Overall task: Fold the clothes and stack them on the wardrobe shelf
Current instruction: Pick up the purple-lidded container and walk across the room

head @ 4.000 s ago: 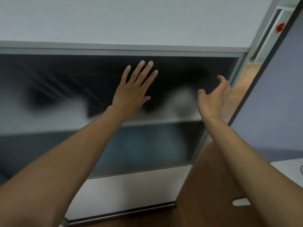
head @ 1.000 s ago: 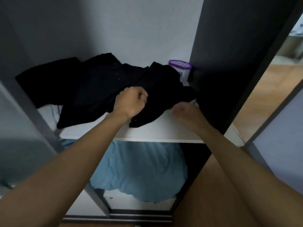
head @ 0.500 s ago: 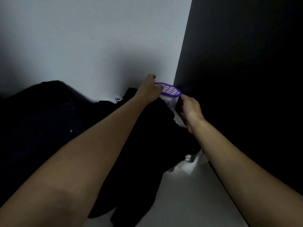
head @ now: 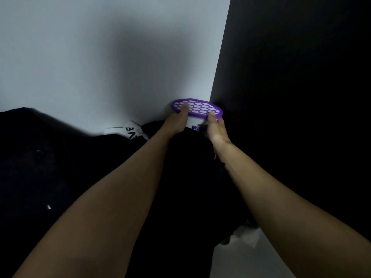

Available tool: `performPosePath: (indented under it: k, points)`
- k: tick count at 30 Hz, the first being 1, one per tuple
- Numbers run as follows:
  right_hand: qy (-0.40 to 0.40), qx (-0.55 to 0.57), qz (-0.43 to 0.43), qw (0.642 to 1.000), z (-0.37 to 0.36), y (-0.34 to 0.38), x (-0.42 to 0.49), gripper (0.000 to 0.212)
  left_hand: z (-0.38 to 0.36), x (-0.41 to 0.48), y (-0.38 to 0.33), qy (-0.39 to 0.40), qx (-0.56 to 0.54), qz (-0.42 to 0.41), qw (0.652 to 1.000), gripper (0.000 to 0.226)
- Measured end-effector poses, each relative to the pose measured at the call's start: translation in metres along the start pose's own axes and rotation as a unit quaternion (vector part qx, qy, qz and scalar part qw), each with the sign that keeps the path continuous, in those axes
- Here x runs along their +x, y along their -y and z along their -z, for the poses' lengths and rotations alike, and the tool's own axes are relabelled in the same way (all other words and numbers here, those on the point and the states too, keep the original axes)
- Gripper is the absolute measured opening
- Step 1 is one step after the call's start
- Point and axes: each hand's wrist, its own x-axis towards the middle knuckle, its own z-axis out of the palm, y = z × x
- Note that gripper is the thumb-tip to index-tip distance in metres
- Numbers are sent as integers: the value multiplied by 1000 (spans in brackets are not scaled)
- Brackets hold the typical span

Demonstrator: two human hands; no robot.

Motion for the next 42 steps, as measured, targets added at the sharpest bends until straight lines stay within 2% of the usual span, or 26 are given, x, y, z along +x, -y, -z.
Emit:
performPosePath:
  k: [3, 7, 11, 16, 21, 25, 28, 35, 39, 42]
  points:
    - [-1, 96, 13, 995, 4, -3, -3, 35, 6, 2, 2, 13, -58, -5, 998, 68]
    - [7, 138, 56, 989, 4, 10, -12, 33, 14, -7, -4, 2, -131, -36, 991, 48]
    - [10, 201, 84, 976, 4, 38, -30, 33, 27, -32, -24, 29, -218, -59, 974, 59]
    - [29, 265, 76, 961, 22, 76, -69, 33, 42, -96, -52, 18, -247, -60, 967, 54]
    - [80, 254, 52, 963, 52, 92, -124, 27, 47, -183, -70, -33, -295, -43, 954, 37]
    - [162, 207, -9, 965, 82, 93, -175, 46, 45, -254, -71, -89, -316, -35, 944, 32]
    - [249, 179, -12, 952, 106, 89, -210, 46, 39, -311, -62, -128, -340, -39, 931, 28]
    - [363, 136, -74, 919, 132, 49, -312, 36, 8, -456, -13, -244, -356, -11, 902, 29]
    - [433, 143, -87, 885, 128, 0, -379, 30, -10, -543, 32, -310, -395, 19, 864, 27]
    - [483, 140, -100, 858, 121, -36, -433, 23, -20, -609, 68, -380, -426, 31, 820, 22]
